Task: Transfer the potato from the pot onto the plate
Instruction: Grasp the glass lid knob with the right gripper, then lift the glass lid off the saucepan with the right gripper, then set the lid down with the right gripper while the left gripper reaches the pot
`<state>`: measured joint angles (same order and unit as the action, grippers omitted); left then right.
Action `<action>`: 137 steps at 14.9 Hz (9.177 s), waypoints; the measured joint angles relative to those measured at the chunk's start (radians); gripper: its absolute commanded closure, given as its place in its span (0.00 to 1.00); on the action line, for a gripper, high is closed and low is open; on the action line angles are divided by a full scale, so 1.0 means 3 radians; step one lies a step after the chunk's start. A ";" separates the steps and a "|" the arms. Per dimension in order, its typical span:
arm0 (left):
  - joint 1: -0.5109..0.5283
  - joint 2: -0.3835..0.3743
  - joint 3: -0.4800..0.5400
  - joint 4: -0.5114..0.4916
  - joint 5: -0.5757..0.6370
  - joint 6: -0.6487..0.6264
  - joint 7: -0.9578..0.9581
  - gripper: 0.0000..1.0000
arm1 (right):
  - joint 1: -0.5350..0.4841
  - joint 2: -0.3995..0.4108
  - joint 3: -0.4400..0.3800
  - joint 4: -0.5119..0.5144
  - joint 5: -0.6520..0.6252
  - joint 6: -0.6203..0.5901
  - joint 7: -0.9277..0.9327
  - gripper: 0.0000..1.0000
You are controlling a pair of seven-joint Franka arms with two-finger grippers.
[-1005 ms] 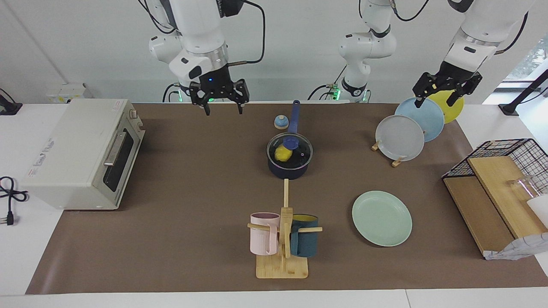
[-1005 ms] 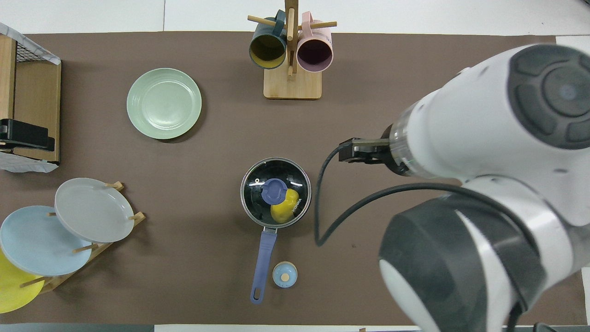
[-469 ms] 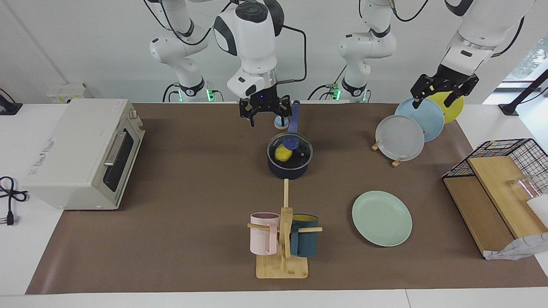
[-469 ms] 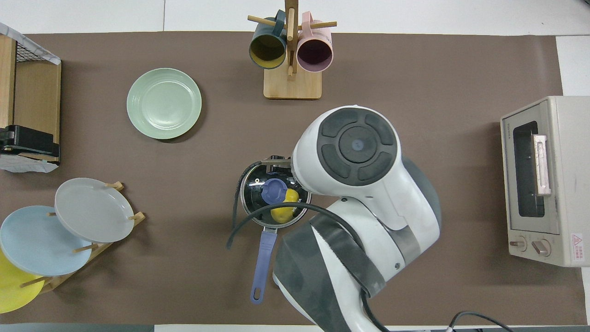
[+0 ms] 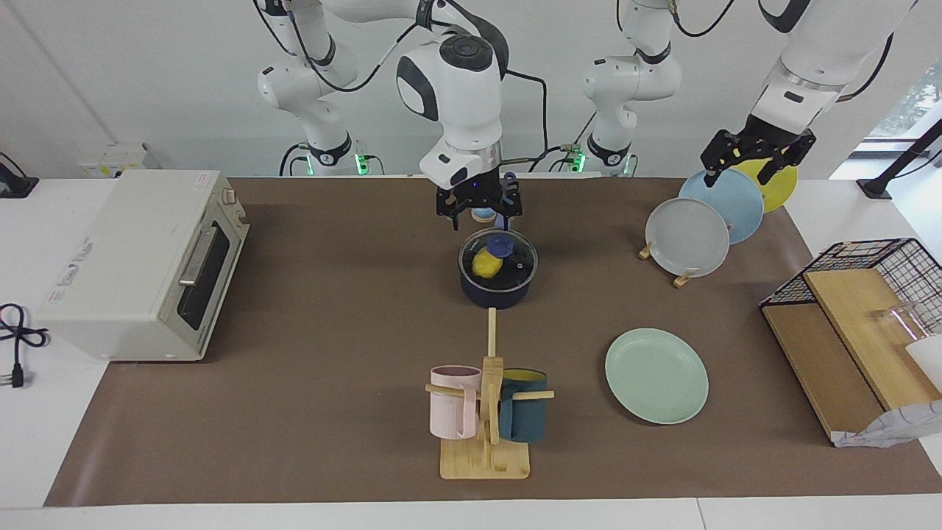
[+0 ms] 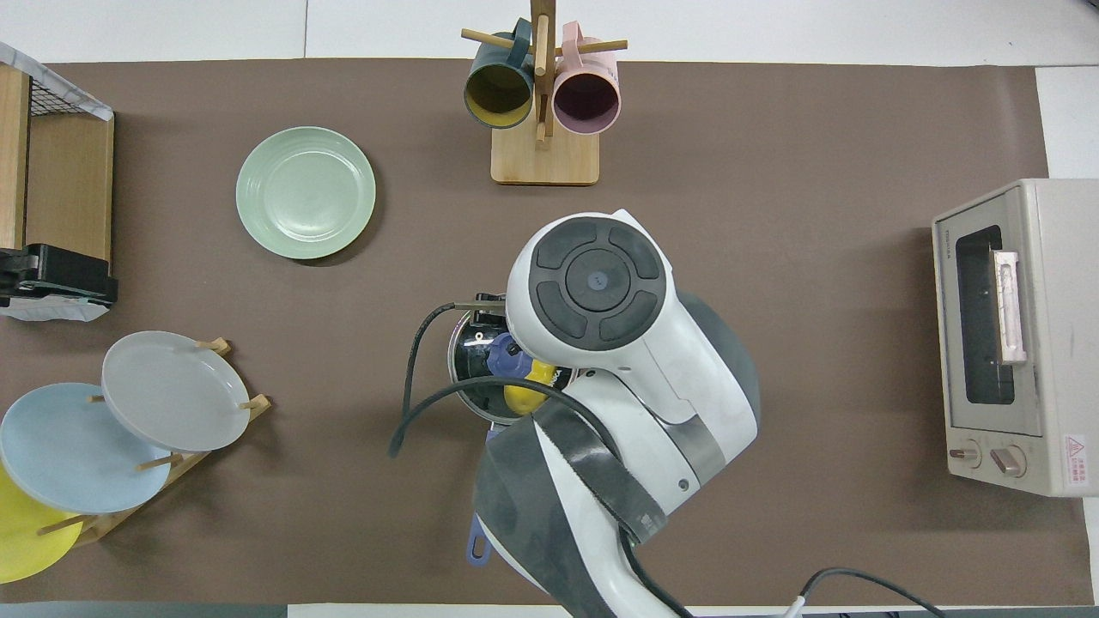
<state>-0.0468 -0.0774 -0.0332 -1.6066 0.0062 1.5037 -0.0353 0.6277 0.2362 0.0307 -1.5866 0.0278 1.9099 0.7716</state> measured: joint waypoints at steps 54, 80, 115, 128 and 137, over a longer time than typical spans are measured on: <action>0.0000 -0.0022 -0.0001 -0.0049 -0.0020 0.0005 -0.0002 0.00 | 0.0243 0.0632 0.0015 0.0097 0.0040 0.0012 0.0283 0.24; 0.0000 -0.0022 -0.0001 -0.0056 -0.0021 0.0028 -0.0004 0.00 | 0.0159 0.0474 0.0004 0.0061 0.0039 -0.0228 -0.0145 0.59; -0.0499 -0.0035 -0.0217 -0.0059 -0.0161 0.0247 -0.0674 0.00 | -0.1555 0.0213 -0.0045 -0.1048 -0.0695 0.0837 -0.2246 0.62; -0.1176 0.0254 -0.0234 -0.0146 -0.0170 0.0837 -0.1559 0.00 | -0.1664 0.0200 -0.0042 -0.1275 -0.0699 0.1138 -0.2286 0.00; -0.1499 0.0590 -0.0234 -0.0451 -0.0170 0.1443 -0.2084 0.00 | -0.1662 0.0119 -0.0012 -0.1009 -0.0699 0.0870 -0.2303 0.00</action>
<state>-0.4964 0.0995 -0.1034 -1.7418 -0.0448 1.9366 -0.6604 0.1291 0.2718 0.0270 -1.8892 -0.1819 2.1708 0.0808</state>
